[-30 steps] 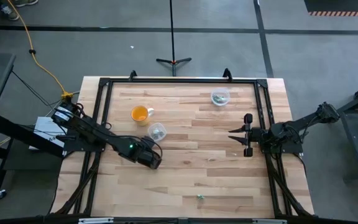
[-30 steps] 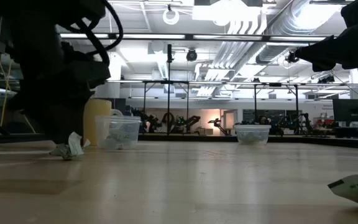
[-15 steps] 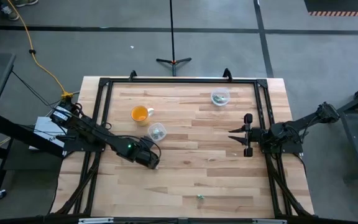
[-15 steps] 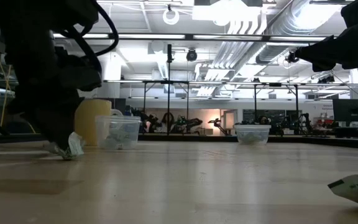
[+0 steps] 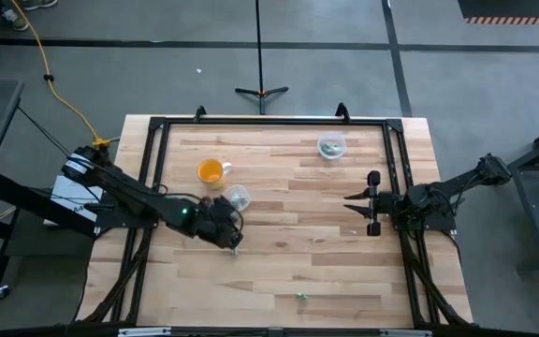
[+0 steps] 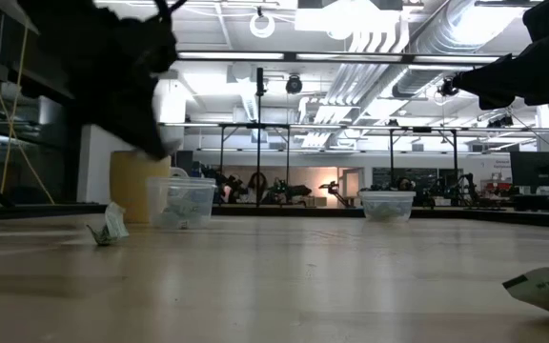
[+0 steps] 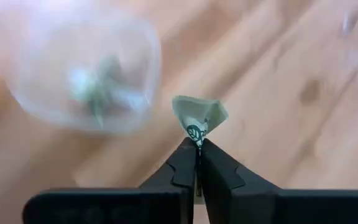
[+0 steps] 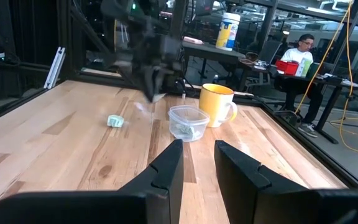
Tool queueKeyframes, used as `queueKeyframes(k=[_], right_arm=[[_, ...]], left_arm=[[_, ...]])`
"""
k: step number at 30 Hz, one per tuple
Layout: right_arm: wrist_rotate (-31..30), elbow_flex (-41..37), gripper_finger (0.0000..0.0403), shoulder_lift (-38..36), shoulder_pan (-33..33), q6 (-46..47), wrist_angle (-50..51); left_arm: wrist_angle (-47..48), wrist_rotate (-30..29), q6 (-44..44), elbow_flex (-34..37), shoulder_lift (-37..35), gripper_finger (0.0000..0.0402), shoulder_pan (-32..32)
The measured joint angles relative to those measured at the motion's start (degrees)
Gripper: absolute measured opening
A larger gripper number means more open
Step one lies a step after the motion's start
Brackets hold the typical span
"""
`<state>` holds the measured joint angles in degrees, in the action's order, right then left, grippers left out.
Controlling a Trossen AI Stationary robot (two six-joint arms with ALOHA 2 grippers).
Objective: Pick and place Stevia / Truvia into bins
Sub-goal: Put the stevia packet into the bottom transparent container
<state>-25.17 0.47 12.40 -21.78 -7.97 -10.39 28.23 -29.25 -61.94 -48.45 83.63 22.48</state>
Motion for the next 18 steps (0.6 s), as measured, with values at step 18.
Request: queueKeyframes(k=[18], right_arm=[[-0.22, 0.00, 0.0083, -0.02, 0.01, -0.02, 0.22]], left_arm=[[2.35, -0.40, 9.88, -1.51, -0.61, 0.0161, -14.28]])
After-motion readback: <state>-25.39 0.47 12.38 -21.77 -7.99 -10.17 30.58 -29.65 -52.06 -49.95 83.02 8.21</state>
